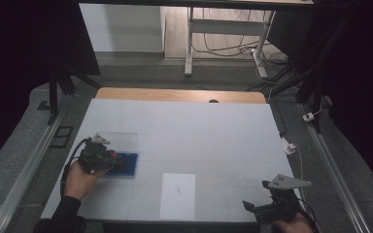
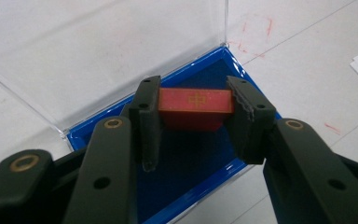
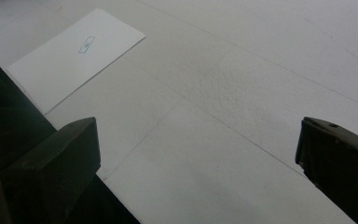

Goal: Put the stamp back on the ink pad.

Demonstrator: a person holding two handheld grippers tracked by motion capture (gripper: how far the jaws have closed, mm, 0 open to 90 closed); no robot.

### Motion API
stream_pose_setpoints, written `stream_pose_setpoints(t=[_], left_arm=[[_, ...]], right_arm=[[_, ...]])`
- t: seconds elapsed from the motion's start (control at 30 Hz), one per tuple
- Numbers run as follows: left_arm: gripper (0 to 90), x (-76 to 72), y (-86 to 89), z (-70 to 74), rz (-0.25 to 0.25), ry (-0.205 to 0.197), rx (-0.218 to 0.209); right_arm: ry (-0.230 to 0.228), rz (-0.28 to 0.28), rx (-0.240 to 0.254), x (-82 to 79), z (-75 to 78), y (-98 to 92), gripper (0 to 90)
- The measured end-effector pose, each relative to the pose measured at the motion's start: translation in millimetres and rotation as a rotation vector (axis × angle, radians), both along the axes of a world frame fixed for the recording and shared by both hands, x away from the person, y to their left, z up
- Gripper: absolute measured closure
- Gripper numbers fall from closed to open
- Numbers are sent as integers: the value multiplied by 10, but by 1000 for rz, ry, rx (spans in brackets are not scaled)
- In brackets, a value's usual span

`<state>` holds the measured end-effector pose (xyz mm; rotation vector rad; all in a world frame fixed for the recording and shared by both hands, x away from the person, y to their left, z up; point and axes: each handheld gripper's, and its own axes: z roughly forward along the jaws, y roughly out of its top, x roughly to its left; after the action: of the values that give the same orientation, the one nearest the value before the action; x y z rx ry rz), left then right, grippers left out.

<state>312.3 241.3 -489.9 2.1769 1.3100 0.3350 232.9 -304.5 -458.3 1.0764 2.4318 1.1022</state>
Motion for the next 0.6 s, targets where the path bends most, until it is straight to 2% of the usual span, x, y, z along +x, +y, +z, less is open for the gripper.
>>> stream_pose_setpoints(t=[0.2, 0.43, 0.6], left_arm=[[581, 16, -20, -28, -6, 5, 12], [577, 42, -71, -73, -15, 14, 58], [577, 42, -78, -74, -15, 14, 61]], right_arm=[[-1, -1, -3, -1, 1, 0, 0], [0, 0, -3, -1, 0, 2, 0], [0, 0, -4, -1, 0, 2, 0]])
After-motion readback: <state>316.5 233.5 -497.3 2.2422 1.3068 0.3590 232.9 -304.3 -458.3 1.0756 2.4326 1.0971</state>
